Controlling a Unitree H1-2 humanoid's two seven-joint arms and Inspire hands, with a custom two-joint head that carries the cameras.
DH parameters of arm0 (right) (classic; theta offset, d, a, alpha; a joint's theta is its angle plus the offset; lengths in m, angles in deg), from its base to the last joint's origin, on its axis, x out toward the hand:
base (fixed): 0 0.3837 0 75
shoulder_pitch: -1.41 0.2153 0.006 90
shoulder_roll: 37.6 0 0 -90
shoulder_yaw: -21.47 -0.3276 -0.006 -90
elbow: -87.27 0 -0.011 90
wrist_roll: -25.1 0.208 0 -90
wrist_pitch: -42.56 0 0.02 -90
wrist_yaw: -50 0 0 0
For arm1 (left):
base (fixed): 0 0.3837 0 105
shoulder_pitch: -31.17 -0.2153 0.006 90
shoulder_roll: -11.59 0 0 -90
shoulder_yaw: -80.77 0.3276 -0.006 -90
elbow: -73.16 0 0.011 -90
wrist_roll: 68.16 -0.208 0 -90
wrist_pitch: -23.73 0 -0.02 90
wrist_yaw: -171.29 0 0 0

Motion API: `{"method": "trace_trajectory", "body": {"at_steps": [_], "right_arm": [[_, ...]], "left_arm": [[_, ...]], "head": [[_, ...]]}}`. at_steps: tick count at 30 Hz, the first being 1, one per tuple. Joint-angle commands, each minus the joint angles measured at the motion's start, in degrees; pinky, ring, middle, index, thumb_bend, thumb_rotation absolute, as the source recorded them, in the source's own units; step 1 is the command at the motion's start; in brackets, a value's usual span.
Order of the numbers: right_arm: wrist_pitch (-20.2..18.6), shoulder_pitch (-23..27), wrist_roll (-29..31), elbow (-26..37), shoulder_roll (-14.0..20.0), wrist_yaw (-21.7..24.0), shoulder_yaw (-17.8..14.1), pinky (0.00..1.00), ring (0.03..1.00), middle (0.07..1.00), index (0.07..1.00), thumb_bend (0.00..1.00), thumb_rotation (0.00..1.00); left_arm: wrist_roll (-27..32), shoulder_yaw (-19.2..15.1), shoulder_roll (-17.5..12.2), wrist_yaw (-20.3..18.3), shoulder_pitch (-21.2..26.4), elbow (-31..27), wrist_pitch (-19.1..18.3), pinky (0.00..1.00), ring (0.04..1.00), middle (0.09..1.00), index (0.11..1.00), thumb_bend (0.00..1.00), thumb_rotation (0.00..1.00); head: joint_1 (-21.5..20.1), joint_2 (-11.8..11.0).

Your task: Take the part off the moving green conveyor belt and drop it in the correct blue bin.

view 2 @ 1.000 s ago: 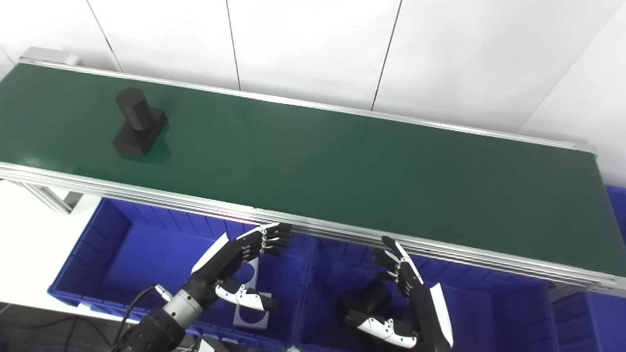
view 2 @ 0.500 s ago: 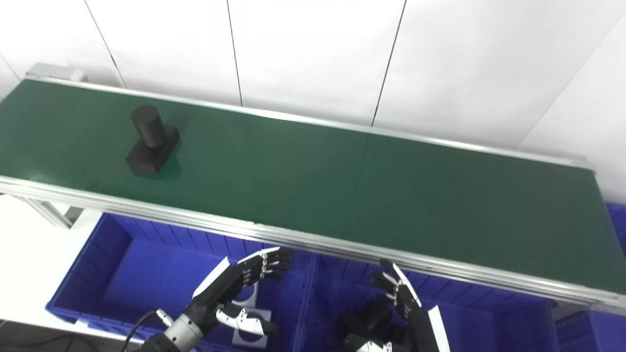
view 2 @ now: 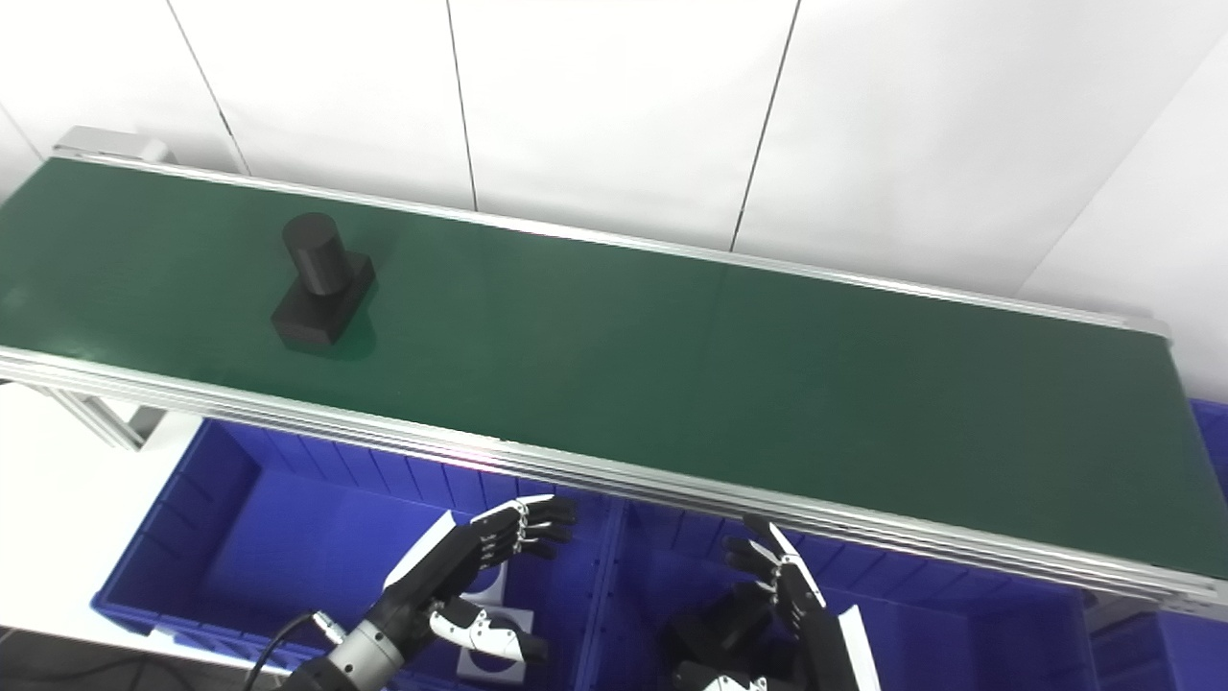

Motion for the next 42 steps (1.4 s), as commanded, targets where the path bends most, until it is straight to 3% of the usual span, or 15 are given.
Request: {"method": "trace_trajectory", "body": {"at_steps": [1, 14, 19, 26, 37, 42], "right_arm": [[3.3, 0.4, 0.2, 0.5, -0.2, -0.5, -0.4, 0.69, 0.794, 0.815, 0.906, 0.88, 0.37], [5.1, 1.6, 4.1, 0.7, -0.3, 0.4, -0.5, 0.68, 0.79, 0.814, 0.897, 0.89, 0.33], [3.2, 3.0, 3.3, 5.1, -1.5, -0.1, -0.6, 0.67, 0.773, 0.807, 0.889, 0.91, 0.37], [1.1, 6.9, 1.8, 10.0, -3.0, -0.1, -0.6, 0.66, 0.754, 0.803, 0.891, 0.89, 0.34], [-5.5, 15.9, -1.4, 12.7, -5.0, 0.4, -0.1, 0.64, 0.752, 0.789, 0.881, 0.87, 0.37], [-11.1, 20.9, -4.8, 12.1, -5.8, 0.6, 0.6, 0.66, 0.76, 0.797, 0.882, 0.86, 0.38]], "left_arm": [[0.0, 0.2, -0.2, 0.8, 0.6, -0.5, 2.5, 0.72, 0.785, 0.826, 0.827, 0.93, 0.27], [-0.7, 1.5, -0.7, 2.7, 1.7, 1.5, 2.6, 0.71, 0.775, 0.819, 0.82, 0.95, 0.29], [-0.6, 1.8, -0.8, 3.1, 2.1, 2.1, 2.6, 0.7, 0.768, 0.815, 0.816, 0.95, 0.28], [-0.6, 1.9, -0.8, 3.6, 2.7, 2.9, 2.6, 0.68, 0.755, 0.809, 0.813, 0.96, 0.29], [0.3, 1.7, -0.5, 3.4, 3.3, 3.9, 2.6, 0.68, 0.749, 0.807, 0.812, 0.95, 0.27], [0.5, 1.7, -0.4, 3.4, 3.7, 4.4, 2.6, 0.68, 0.752, 0.808, 0.815, 0.94, 0.27]], "head": [[-0.6, -0.4], [-0.4, -2.8], [-0.5, -3.1], [-0.9, -3.0], [-1.6, -2.9], [-1.8, -3.0]]}}
